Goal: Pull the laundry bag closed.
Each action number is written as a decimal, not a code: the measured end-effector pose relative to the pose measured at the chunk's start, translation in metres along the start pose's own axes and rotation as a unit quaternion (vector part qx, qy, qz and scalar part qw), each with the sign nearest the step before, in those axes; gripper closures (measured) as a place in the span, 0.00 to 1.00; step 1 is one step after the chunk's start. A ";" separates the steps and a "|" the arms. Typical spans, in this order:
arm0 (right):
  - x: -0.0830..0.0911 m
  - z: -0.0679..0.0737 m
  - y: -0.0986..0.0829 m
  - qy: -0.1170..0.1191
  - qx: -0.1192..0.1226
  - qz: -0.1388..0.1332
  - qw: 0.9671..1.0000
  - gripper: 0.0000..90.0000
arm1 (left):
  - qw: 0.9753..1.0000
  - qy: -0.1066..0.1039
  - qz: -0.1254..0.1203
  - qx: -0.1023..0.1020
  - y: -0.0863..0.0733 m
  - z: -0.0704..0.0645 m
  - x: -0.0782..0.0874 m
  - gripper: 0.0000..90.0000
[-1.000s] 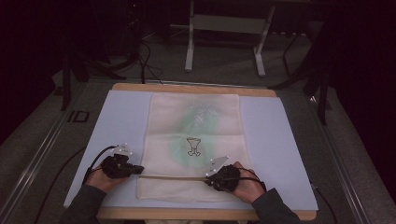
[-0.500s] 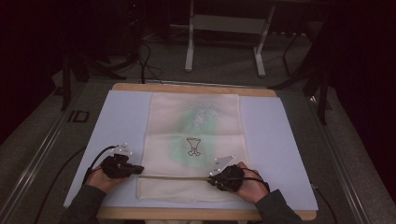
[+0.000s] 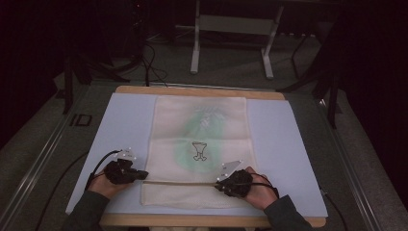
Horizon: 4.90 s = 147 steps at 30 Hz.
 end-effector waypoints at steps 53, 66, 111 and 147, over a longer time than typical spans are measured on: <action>0.025 -0.013 -0.046 -0.011 -0.037 0.015 0.999 0.91 | 1.000 -0.001 0.001 -0.001 0.000 0.000 0.000 1.00; 0.030 -0.016 -0.052 -0.015 -0.044 0.020 0.999 0.91 | 1.000 -0.002 0.001 0.000 0.000 0.000 0.000 1.00; 0.059 -0.034 -0.089 -0.029 -0.072 0.044 0.996 0.91 | 1.000 -0.001 0.003 -0.001 0.000 0.000 0.000 1.00; 0.058 -0.047 -0.129 -0.099 -0.201 -0.082 0.971 0.68 | 0.994 0.086 -0.065 0.030 0.001 0.013 0.012 0.89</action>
Point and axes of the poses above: each handheld gripper's, and its own axes: x roughly backward along the jaws, y roughly out of its top, z roughly to its left, the point moved 1 cm from there along -x, roughly forward along the jaws, and after that the axes turned 5 degrees about x, right-handed, at the moved point
